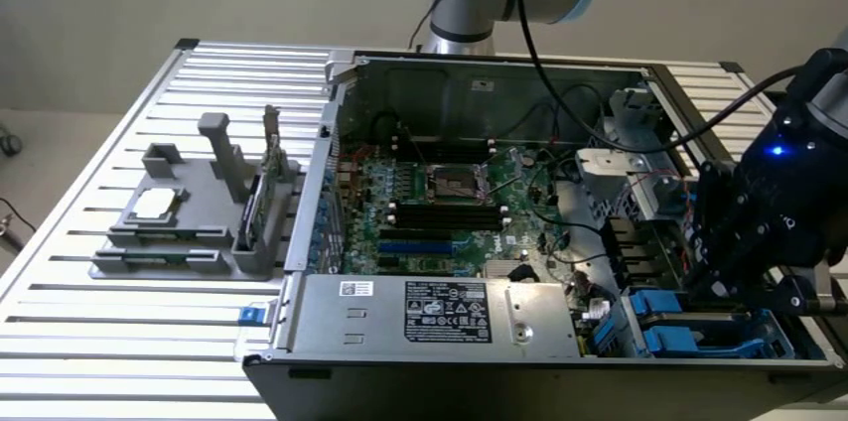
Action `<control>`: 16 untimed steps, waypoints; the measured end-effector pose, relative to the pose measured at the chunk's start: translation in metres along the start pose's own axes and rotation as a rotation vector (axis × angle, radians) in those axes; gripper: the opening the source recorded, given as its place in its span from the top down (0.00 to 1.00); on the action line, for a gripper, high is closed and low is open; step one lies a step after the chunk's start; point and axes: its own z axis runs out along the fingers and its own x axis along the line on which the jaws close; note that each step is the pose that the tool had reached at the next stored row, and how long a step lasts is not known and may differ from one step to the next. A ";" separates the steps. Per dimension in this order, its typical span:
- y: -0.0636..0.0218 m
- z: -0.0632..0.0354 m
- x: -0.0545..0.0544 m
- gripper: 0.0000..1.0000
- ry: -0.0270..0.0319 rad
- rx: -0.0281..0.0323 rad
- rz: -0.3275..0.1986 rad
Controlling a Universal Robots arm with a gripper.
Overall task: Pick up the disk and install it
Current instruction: 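Insert the second disk wire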
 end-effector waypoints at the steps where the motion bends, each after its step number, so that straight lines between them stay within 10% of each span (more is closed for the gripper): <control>1: 0.0001 0.0002 0.000 0.84 0.0001 0.0000 0.000; 16: 0.0002 0.0046 -0.001 0.84 0.0010 -0.0001 0.000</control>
